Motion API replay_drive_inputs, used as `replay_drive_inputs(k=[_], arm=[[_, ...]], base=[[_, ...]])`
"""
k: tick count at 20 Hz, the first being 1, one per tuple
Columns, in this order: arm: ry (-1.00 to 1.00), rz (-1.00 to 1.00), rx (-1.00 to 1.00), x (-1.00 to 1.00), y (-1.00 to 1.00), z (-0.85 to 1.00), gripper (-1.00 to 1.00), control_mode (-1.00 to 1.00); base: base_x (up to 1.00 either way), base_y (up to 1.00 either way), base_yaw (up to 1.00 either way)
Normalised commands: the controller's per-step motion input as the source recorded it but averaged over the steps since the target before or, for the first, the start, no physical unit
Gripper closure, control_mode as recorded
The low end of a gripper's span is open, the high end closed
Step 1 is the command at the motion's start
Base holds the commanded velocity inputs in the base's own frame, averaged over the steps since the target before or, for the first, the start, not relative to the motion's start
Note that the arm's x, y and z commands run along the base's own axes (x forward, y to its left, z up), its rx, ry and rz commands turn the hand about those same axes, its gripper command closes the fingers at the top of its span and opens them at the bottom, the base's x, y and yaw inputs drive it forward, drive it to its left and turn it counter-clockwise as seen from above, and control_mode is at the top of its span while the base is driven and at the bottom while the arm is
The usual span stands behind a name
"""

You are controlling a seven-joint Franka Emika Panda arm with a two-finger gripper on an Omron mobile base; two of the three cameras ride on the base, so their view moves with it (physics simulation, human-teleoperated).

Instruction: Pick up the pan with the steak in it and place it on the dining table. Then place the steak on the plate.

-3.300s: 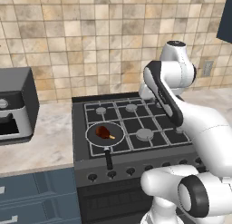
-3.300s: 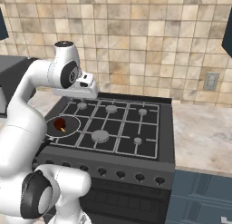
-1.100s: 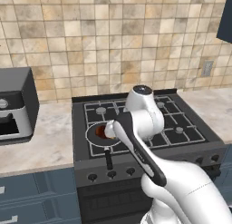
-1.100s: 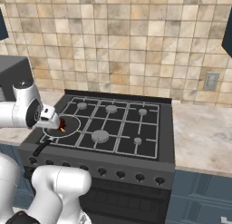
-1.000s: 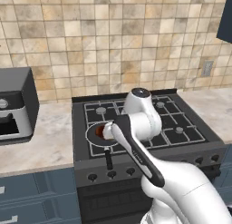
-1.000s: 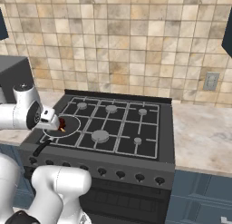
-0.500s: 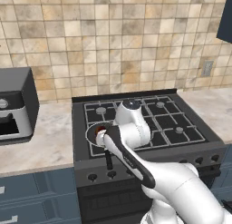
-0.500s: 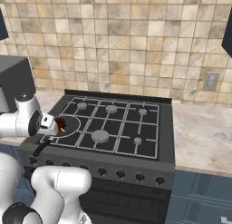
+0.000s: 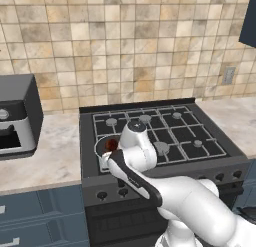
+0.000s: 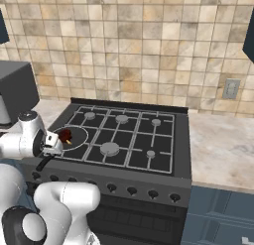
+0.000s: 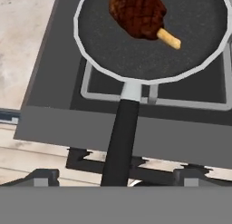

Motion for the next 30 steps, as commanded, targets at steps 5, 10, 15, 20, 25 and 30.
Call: replay_drive_inputs(k=[5, 10, 15, 20, 25, 30], arm=[[0.00, 0.00, 0.00, 0.00, 0.03, -0.40, -1.00, -1.00], [-0.01, 0.00, 0.00, 0.00, 0.02, -0.36, -1.00, -1.00], [-0.02, 0.00, 0.00, 0.03, 0.04, -0.34, -1.00, -1.00], [-0.02, 0.00, 0.00, 0.06, 0.07, -0.21, 1.00, -1.00], [0.00, 0.00, 0.00, 0.00, 0.00, -0.01, 1.00, -1.00], [0.00, -0.06, 0.00, 0.00, 0.00, 0.25, 1.00, -1.00]], base=[[0.00, 0.00, 0.00], [0.00, 0.00, 0.00], [0.00, 0.00, 0.00], [0.00, 0.00, 0.00], [0.00, 0.00, 0.00], [0.00, 0.00, 0.00]])
